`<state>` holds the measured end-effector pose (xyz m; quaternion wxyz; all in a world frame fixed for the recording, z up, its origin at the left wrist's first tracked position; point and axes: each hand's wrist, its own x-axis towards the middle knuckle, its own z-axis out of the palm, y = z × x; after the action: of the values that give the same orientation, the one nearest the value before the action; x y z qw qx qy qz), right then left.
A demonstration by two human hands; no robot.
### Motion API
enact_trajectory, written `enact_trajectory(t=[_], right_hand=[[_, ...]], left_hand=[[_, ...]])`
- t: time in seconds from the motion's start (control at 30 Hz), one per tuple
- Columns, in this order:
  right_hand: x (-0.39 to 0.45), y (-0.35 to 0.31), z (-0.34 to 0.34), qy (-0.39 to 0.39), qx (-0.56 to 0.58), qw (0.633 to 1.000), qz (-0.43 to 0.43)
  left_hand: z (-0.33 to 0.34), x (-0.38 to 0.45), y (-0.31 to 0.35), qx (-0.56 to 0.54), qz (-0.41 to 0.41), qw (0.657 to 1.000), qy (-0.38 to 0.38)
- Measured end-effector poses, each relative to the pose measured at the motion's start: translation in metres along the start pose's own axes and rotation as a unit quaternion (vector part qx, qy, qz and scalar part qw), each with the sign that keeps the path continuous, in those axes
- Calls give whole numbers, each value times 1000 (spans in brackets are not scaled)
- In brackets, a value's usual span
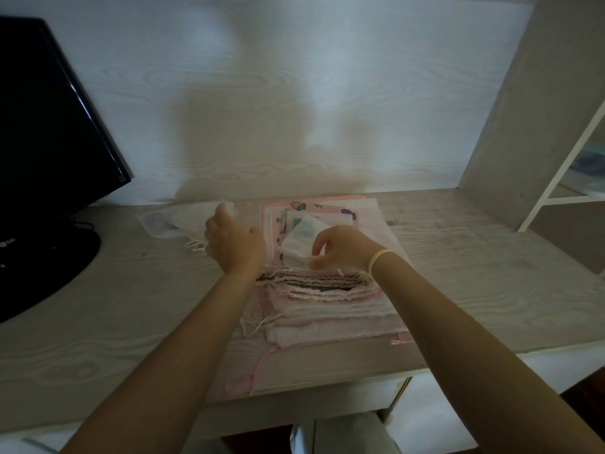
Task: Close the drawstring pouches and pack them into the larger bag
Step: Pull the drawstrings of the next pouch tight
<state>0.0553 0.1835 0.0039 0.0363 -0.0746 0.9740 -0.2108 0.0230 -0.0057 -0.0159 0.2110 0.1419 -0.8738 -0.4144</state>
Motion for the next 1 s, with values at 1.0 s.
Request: enact_trajectory(t=[1.0], right_hand=[[6,1,4,61,-18,998,9]], left_hand=[[-7,-12,18,-240,2,873,-425]])
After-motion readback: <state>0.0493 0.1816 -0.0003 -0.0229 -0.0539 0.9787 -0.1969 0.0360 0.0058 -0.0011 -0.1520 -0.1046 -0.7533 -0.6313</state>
